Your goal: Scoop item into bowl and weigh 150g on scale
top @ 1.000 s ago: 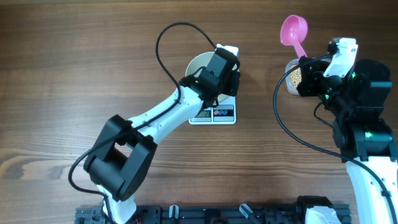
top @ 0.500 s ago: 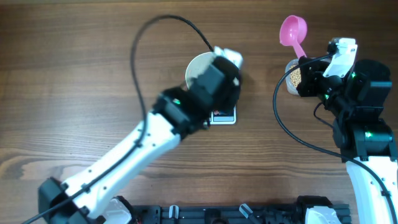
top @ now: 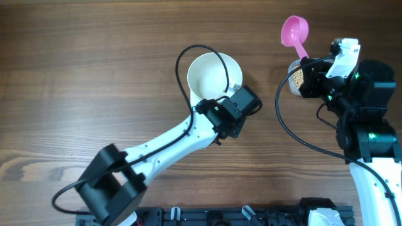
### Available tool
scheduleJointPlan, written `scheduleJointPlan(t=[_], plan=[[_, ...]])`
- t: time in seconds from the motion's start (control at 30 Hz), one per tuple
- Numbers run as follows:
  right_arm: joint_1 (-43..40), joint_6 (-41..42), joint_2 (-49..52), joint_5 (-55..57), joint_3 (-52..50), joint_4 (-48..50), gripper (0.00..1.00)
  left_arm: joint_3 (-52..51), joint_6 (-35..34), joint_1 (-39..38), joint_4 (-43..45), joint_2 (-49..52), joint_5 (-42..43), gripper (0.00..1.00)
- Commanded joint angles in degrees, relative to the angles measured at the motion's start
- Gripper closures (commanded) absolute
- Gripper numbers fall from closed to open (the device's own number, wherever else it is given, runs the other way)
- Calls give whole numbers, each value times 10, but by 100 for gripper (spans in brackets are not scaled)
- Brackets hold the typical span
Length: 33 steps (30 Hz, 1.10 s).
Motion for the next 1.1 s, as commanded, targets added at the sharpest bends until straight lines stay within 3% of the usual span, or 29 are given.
scheduleJointPlan(t=[0.0, 0.6, 1.07], plan=[[-2, -11, 1, -14, 8, 1, 96, -5, -12, 1, 15, 34, 12, 96], [-2, -9, 1, -14, 8, -2, 96, -5, -5, 61, 62, 87, 19, 96], [-2, -6, 1, -14, 8, -3, 96, -5, 6, 61, 63, 109, 33, 96]])
